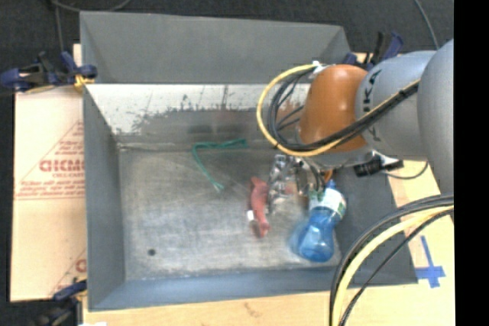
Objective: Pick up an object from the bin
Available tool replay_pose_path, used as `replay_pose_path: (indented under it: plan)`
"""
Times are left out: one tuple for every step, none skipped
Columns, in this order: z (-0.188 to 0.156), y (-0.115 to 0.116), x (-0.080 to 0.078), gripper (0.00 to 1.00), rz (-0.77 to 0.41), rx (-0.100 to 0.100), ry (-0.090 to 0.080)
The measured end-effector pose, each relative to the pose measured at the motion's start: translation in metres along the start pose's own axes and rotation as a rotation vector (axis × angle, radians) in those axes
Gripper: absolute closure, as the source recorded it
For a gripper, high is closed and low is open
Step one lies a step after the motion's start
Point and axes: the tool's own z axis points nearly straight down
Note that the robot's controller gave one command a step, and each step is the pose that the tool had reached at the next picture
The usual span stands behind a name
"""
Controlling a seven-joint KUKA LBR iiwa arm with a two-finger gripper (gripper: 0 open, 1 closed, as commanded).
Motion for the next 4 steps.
replay_pose_path:
  plan:
    - [-0.019, 0.012, -0.008, 1.00, 0.102, 0.000, 0.008]
    - [-0.072, 0.007, -0.012, 1.00, 0.193, -0.004, 0.005]
    - [-0.106, -0.002, -0.017, 1.00, 0.175, -0.002, -0.008]
    - [-0.149, 0.000, -0.014, 1.00, 0.153, -0.001, 0.006]
